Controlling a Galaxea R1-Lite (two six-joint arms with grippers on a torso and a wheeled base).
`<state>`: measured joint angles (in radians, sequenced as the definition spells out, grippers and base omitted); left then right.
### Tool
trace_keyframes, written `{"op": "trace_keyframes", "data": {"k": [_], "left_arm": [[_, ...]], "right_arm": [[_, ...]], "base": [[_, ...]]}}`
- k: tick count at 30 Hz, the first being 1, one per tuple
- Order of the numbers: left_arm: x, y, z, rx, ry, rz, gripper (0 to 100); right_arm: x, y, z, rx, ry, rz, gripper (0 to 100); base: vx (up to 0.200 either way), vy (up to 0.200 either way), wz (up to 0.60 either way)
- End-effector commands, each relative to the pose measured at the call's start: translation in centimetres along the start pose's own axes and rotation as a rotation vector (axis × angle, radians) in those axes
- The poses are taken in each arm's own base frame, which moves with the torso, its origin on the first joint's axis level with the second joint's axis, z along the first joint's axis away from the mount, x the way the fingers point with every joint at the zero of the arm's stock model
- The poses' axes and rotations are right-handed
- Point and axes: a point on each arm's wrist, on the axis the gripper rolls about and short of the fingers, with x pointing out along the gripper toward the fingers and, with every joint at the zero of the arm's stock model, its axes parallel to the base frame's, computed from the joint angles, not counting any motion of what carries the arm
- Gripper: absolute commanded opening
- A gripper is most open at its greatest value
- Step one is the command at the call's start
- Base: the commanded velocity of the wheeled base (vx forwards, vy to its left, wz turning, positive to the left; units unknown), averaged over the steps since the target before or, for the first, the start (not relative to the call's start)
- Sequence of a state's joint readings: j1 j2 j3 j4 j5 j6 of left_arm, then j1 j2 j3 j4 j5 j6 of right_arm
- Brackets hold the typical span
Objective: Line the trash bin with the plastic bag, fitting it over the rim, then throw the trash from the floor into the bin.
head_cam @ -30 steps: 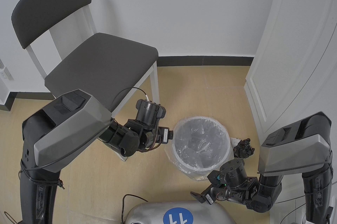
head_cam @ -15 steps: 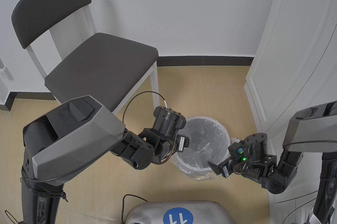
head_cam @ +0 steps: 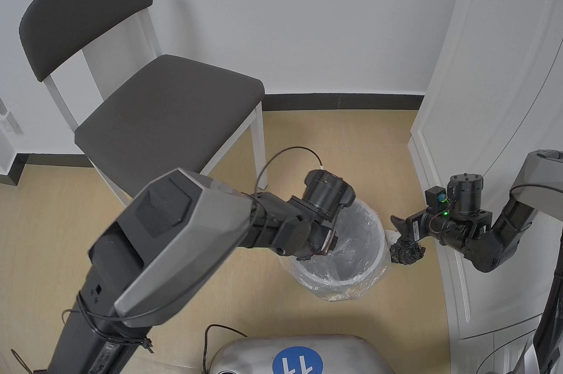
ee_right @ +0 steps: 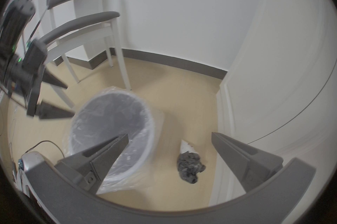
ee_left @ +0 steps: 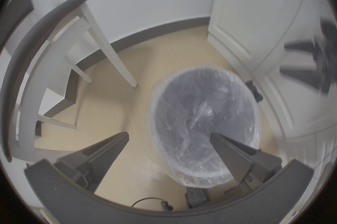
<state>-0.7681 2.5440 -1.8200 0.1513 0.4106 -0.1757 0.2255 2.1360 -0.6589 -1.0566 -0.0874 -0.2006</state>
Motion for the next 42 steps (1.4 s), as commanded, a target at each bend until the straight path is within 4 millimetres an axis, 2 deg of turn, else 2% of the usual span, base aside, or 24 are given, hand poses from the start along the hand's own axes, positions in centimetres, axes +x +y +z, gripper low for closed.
{"op": "trace_keyframes", "data": {"k": [1, 3, 10, 15, 20, 24, 29, 36, 42], "left_arm": [[4.7, -2.9, -3.2, 0.136, 0.098, 0.065, 100], [5.2, -3.1, -3.7, 0.148, 0.11, 0.067, 100], [7.0, -3.6, -4.4, 0.118, 0.049, 0.06, 100], [7.3, -3.6, -4.3, 0.095, 0.021, 0.058, 100], [7.1, -2.7, -3.7, 0.077, 0.024, 0.071, 100], [6.0, -1.1, -2.0, 0.012, 0.0, 0.118, 100], [4.2, -0.6, -0.6, -0.037, -0.009, 0.117, 100], [3.9, -0.6, -0.4, -0.041, -0.014, 0.115, 100], [4.4, -0.2, -1.1, -0.036, 0.012, 0.124, 100]], "right_arm": [[-0.1, -5.0, 0.9, 0.032, -0.032, -0.095, 100], [-0.2, -5.5, 0.9, 0.029, -0.034, -0.107, 100], [-0.4, -5.6, 1.1, 0.027, -0.049, -0.095, 100], [-0.6, -5.5, 1.2, 0.027, -0.053, -0.082, 100], [-0.6, -5.4, 0.9, 0.022, -0.044, -0.079, 100], [-0.5, -5.3, 0.8, 0.019, -0.037, -0.074, 100], [-0.4, -5.0, 0.7, 0.015, -0.034, -0.066, 100], [-0.3, -4.8, 0.3, 0.003, -0.021, -0.061, 100], [-0.3, -4.7, 0.3, 0.001, -0.018, -0.058, 100]], "base": [[0.0, 0.0, 0.0], [0.0, 0.0, 0.0], [0.0, 0.0, 0.0], [0.0, 0.0, 0.0], [0.0, 0.0, 0.0], [0.0, 0.0, 0.0], [0.0, 0.0, 0.0], [0.0, 0.0, 0.0], [0.0, 0.0, 0.0]]}}
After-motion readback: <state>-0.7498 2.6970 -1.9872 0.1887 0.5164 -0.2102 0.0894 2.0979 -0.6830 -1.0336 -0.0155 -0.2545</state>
